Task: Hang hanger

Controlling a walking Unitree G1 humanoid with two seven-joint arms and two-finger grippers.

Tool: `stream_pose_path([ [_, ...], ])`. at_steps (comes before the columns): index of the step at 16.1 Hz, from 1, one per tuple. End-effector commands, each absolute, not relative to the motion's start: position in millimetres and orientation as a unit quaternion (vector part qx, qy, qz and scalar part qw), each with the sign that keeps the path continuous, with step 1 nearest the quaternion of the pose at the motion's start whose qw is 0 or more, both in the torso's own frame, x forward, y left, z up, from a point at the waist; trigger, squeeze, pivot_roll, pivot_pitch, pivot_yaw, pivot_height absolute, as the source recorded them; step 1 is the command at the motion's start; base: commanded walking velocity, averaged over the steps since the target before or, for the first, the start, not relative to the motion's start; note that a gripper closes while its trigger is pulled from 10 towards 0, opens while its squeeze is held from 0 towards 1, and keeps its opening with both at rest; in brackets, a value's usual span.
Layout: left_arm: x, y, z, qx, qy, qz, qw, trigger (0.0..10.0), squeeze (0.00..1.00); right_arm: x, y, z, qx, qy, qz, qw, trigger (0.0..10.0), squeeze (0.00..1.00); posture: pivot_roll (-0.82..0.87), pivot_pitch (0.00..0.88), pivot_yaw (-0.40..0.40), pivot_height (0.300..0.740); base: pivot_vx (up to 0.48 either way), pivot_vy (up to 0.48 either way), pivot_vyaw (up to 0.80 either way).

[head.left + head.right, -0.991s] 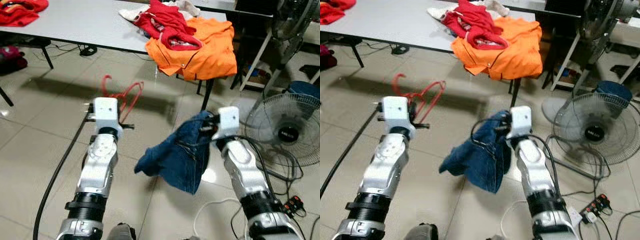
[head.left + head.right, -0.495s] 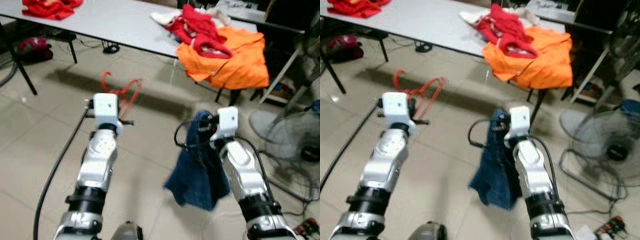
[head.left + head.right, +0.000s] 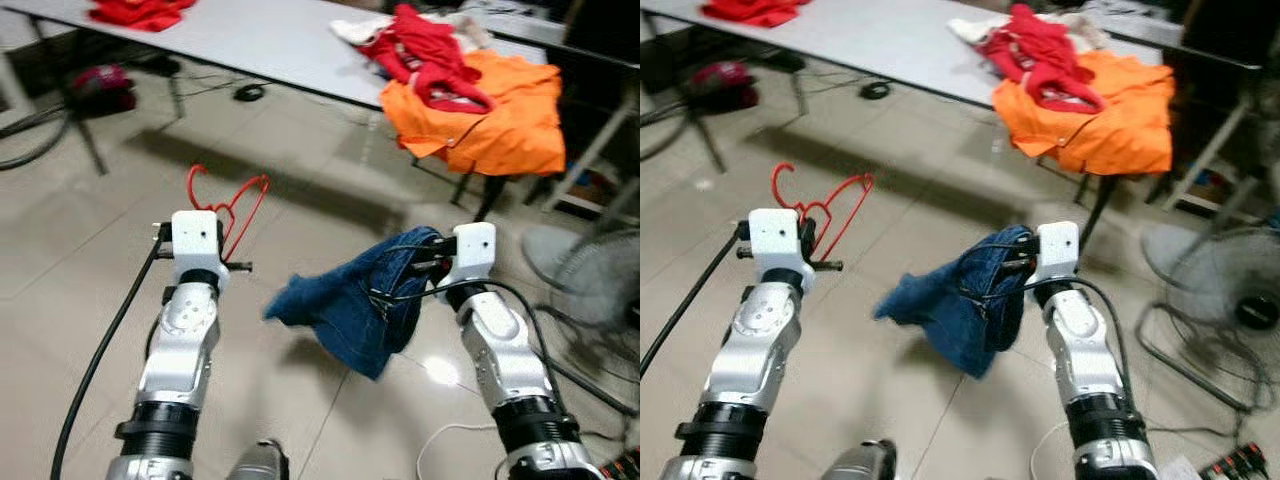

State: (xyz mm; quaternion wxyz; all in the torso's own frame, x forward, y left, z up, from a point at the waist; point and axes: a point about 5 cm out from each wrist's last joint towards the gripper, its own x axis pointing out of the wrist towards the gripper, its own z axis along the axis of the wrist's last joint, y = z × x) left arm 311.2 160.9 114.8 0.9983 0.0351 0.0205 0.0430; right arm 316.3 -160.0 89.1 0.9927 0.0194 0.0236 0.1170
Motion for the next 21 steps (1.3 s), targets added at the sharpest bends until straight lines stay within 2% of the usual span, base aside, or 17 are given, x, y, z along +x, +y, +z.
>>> stream_pose_path([
  [1,312.6,148.8,119.6,0.043,0.012,0.037,0.998,10.0,0.0,319.1,-165.6,96.0,0.029,0.009,0.104,0.994,0.0,0.0,0.08,0.04,-0.056,0.74,0.0,-0.48,0.45],
  [4,308.3,155.0,112.0,0.076,0.031,0.061,0.995,10.0,0.0,322.1,-159.0,97.7,0.031,0.006,0.111,0.993,0.0,0.0,0.09,0.027,-0.052,0.74,0.0,-0.48,0.45],
  [6,307.7,157.3,110.0,0.06,0.033,0.069,0.995,10.0,0.0,320.3,-158.1,95.9,0.027,0.006,0.118,0.993,0.0,0.0,0.08,0.026,-0.057,0.74,0.0,-0.476,0.44],
  [8,313.4,153.4,115.2,0.067,0.02,0.052,0.996,10.0,0.0,314.7,-151.9,91.7,0.014,0.012,0.134,0.991,0.0,0.0,0.07,0.027,-0.054,0.74,0.0,0.0,0.21],
  [10,314.8,148.7,120.5,0.047,0.006,0.025,0.999,10.0,0.0,312.1,-150.7,89.7,0.005,0.015,0.13,0.991,1.4,0.0,0.06,0.029,-0.048,0.74,0.381,0.0,0.0],
  [11,315.9,148.0,118.9,0.043,0.014,0.023,0.999,10.0,0.0,312.0,-152.4,87.9,0.009,0.022,0.121,0.992,10.0,0.0,0.05,0.028,-0.043,0.74,0.48,0.0,0.0],
  [14,322.1,143.0,117.4,0.025,0.022,0.021,0.999,10.0,0.0,307.1,-153.8,84.5,0.004,0.028,0.116,0.993,10.0,0.0,0.02,0.013,-0.027,0.74,0.48,0.0,0.0],
  [21,324.8,140.0,117.6,0.026,0.022,0.021,0.999,10.0,0.0,307.5,-148.8,85.2,0.004,0.028,0.123,0.992,10.0,0.0,0.02,0.012,-0.014,0.74,0.48,0.0,0.46],
])
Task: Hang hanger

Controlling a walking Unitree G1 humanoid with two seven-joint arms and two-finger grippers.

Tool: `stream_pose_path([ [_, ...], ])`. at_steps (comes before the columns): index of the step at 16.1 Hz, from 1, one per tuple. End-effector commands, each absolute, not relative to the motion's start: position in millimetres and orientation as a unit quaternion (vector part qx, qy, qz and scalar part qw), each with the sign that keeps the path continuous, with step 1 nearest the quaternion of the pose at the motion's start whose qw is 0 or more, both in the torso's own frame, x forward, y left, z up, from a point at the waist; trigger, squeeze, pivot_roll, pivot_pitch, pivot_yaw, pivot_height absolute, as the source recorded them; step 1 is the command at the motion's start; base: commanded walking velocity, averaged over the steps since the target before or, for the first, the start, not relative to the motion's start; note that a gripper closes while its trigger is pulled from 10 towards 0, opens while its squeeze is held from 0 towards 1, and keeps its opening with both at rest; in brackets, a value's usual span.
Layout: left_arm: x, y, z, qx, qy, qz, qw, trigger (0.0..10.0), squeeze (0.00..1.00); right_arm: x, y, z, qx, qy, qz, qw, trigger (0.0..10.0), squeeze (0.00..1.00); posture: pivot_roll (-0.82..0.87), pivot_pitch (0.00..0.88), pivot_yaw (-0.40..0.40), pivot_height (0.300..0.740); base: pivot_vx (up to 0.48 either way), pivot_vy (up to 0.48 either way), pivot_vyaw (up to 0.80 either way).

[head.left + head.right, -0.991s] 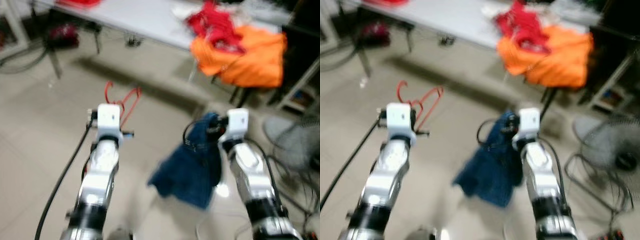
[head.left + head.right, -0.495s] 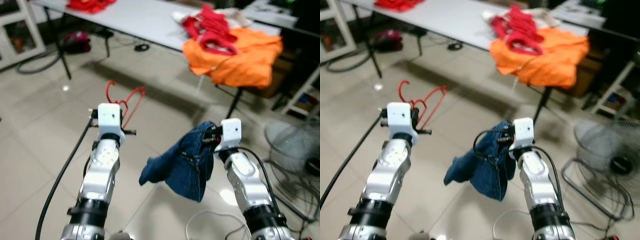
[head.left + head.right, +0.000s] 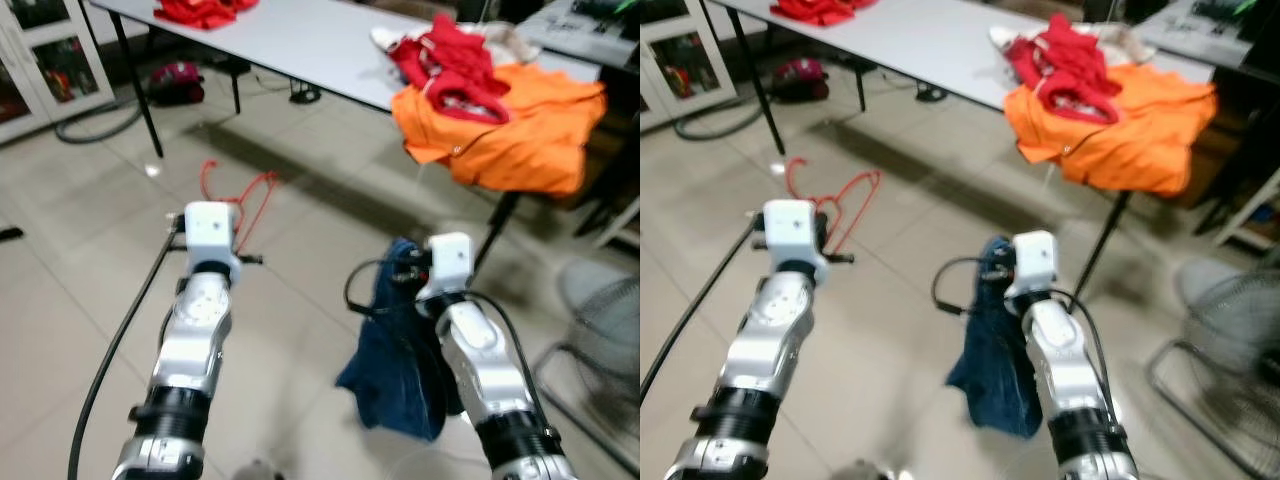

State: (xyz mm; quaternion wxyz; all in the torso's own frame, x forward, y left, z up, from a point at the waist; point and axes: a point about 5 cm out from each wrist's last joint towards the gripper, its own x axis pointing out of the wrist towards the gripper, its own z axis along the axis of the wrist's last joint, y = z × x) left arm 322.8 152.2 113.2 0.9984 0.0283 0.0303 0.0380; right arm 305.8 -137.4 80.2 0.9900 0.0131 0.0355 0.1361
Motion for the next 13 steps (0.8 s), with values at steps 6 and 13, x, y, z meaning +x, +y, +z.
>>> stream_pose_path([
  [6,326.3,146.6,120.3,0.029,0.016,0.046,0.998,10.0,0.0,317.5,-147.4,93.2,0.002,0.02,0.131,0.991,10.0,0.0,0.04,0.014,-0.024,0.74,0.48,0.0,0.43],
  [13,325.2,151.9,124.4,0.021,0.012,0.082,0.996,10.0,0.0,320.5,-142.1,96.1,0.014,0.016,0.151,0.988,10.0,0.0,0.05,0.029,-0.036,0.74,0.383,0.0,0.42],
])
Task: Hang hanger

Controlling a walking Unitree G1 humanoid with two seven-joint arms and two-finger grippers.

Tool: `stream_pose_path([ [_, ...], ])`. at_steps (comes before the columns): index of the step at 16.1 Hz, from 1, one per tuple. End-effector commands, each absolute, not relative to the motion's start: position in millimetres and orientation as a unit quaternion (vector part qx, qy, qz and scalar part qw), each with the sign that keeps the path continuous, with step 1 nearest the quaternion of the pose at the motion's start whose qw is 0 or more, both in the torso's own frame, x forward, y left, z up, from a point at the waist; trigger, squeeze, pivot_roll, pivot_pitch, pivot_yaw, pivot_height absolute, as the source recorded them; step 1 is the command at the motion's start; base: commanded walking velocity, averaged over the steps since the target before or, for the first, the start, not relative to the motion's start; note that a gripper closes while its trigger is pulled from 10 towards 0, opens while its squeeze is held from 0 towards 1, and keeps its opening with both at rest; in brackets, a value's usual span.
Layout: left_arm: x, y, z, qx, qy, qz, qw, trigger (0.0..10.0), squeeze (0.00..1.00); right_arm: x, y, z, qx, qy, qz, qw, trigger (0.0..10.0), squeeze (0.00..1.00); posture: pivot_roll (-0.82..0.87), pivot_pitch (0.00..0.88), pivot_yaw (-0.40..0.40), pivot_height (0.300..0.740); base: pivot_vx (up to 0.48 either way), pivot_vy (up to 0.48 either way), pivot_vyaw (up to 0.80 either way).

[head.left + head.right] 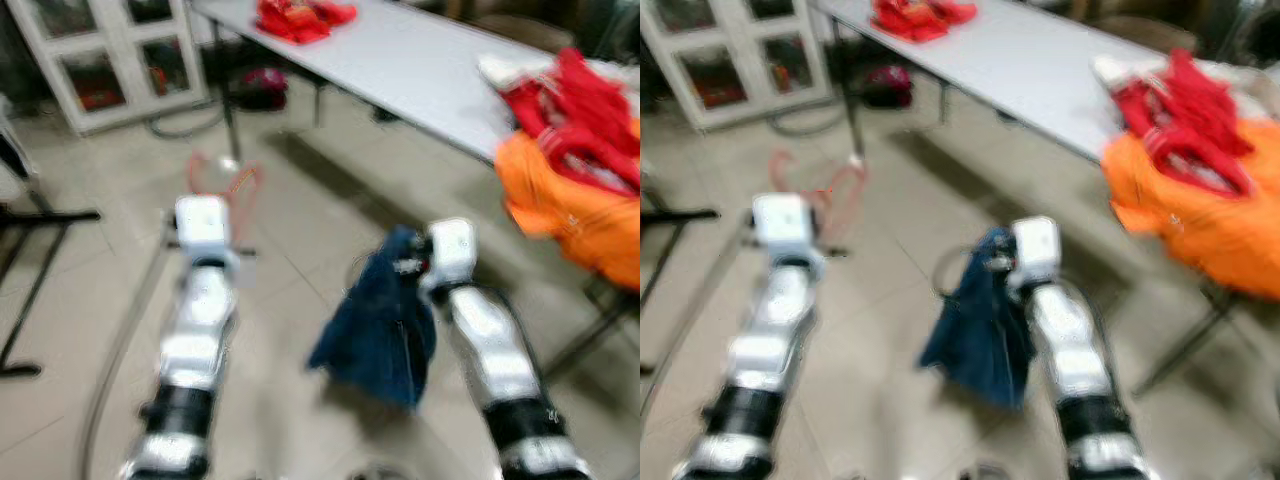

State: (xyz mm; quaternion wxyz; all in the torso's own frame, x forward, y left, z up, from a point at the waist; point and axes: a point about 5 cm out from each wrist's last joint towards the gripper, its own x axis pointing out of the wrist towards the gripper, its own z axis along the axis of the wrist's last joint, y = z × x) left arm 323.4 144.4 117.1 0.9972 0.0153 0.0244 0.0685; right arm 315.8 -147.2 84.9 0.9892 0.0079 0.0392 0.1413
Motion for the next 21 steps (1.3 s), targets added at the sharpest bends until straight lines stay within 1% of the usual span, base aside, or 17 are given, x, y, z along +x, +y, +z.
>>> stream_pose_path([
  [1,325.3,151.4,125.0,0.018,0.01,0.079,0.997,10.0,0.0,320.5,-142.0,96.3,0.015,0.015,0.151,0.988,10.0,0.0,0.05,0.029,-0.036,0.74,0.0,0.0,0.43],
  [3,323.0,145.1,128.9,0.045,-0.002,0.055,0.997,10.0,0.0,320.2,-141.7,98.2,0.029,0.009,0.156,0.987,10.0,0.0,0.06,0.038,-0.044,0.74,0.0,0.0,0.42],
  [6,319.3,138.7,129.1,0.1,-0.01,0.049,0.994,10.0,0.0,319.5,-140.8,98.2,0.037,0.009,0.161,0.986,10.0,0.0,0.07,0.039,-0.049,0.74,0.0,0.0,0.42],
  [8,318.2,137.9,130.7,0.111,-0.017,0.051,0.992,10.0,0.0,319.8,-139.0,99.1,0.039,0.007,0.167,0.985,10.0,0.0,0.07,0.038,-0.051,0.74,0.0,0.0,0.43],
  [13,316.3,136.2,134.0,0.108,-0.034,0.037,0.993,10.0,0.0,325.1,-136.9,110.0,0.042,-0.012,0.178,0.983,10.0,0.0,0.05,0.021,-0.06,0.74,0.0,0.0,0.42],
  [15,316.6,136.3,135.2,0.125,-0.037,0.023,0.991,10.0,0.0,327.0,-133.1,113.2,0.01,-0.015,0.181,0.983,10.0,0.0,0.04,0.023,-0.06,0.74,0.0,0.0,0.0],
  [16,318.7,141.2,137.0,0.142,-0.035,0.019,0.989,10.0,0.0,330.2,-132.7,114.0,-0.003,-0.01,0.172,0.985,10.0,0.0,0.04,0.027,-0.062,0.74,0.0,0.0,0.0],
  [17,329.4,163.5,142.1,0.16,-0.004,0.012,0.987,10.0,0.0,344.9,-130.3,117.8,0.004,0.026,0.133,0.991,10.0,0.0,0.05,0.034,-0.063,0.74,0.0,0.0,0.0],
  [19,334.0,171.1,147.9,0.155,0.01,-0.005,0.988,10.0,0.0,355.4,-130.0,117.3,0.013,0.073,0.098,0.992,10.0,0.0,0.06,0.045,-0.069,0.74,0.0,0.0,0.0],
  [21,334.4,175.0,152.6,0.161,0.028,-0.034,0.986,10.0,0.0,366.0,-129.0,126.0,0.083,0.099,0.077,0.989,10.0,0.0,0.07,0.055,-0.077,0.74,0.0,0.0,0.0],
])
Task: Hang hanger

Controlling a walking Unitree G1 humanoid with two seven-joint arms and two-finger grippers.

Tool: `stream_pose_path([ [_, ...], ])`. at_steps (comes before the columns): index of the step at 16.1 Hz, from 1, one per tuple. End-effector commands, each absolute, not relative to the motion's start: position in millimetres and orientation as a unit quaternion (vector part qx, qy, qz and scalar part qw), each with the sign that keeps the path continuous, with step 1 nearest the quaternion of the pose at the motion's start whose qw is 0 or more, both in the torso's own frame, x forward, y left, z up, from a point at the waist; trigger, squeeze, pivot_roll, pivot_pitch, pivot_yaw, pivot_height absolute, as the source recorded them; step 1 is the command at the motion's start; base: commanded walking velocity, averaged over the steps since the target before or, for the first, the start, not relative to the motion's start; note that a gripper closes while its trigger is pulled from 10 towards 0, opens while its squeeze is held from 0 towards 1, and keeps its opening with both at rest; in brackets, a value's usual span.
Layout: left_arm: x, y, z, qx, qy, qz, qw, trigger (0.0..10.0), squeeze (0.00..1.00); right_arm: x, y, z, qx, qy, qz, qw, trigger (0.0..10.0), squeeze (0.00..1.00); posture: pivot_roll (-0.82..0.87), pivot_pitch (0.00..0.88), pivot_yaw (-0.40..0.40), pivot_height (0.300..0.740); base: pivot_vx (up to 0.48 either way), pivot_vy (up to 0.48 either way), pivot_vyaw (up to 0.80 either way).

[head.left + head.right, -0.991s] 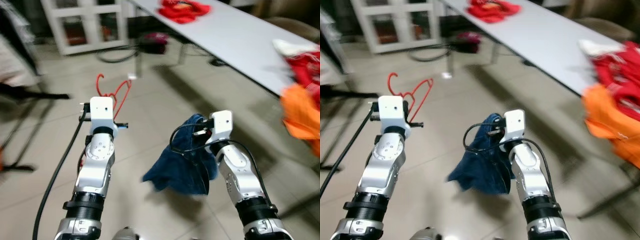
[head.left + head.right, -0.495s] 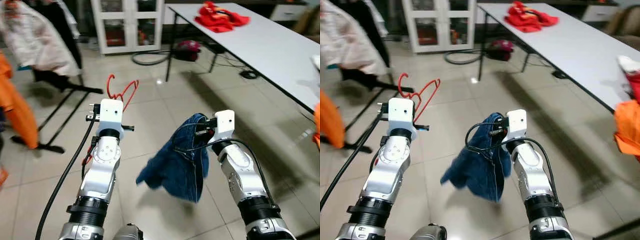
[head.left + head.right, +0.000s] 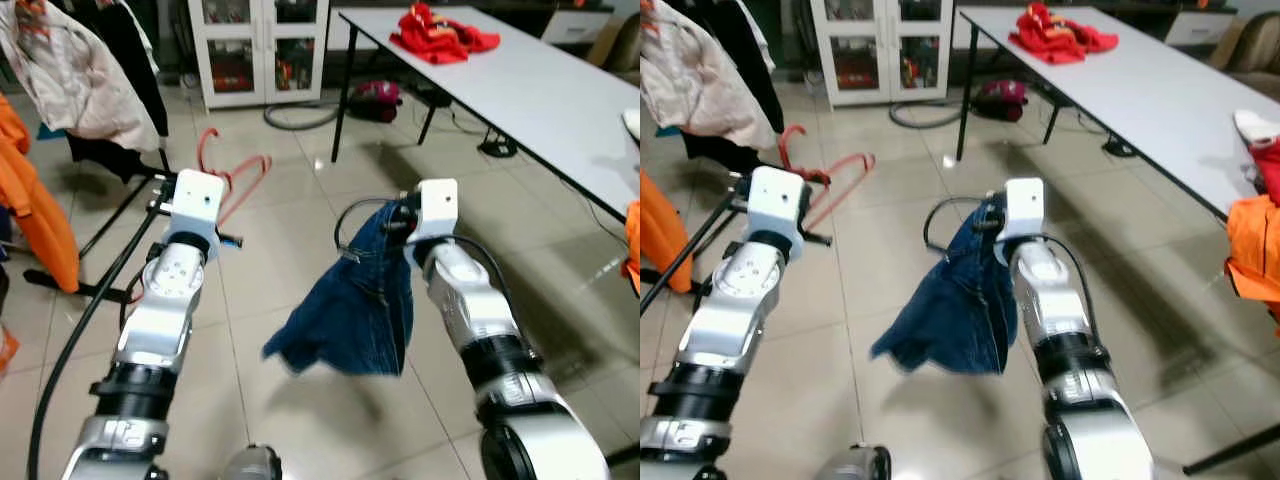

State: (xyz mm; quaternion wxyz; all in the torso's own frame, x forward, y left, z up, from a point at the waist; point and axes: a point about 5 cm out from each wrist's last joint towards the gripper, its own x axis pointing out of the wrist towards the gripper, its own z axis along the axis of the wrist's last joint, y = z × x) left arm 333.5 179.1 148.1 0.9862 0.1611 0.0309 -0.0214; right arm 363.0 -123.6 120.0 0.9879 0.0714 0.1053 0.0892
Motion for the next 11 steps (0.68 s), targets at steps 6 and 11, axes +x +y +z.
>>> stream_pose_path([
  [6,305.7,172.3,138.7,0.158,0.136,-0.218,0.954,10.0,0.0,380.4,-140.6,128.9,0.179,0.164,0.004,0.97,10.0,0.0,0.08,0.072,-0.088,0.74,0.0,0.0,0.0],
  [11,276.0,153.8,182.9,0.074,0.116,-0.375,0.917,10.0,0.0,382.3,-155.5,126.4,0.168,0.171,-0.037,0.97,10.0,0.0,0.09,0.082,-0.1,0.74,0.0,0.0,0.0],
])
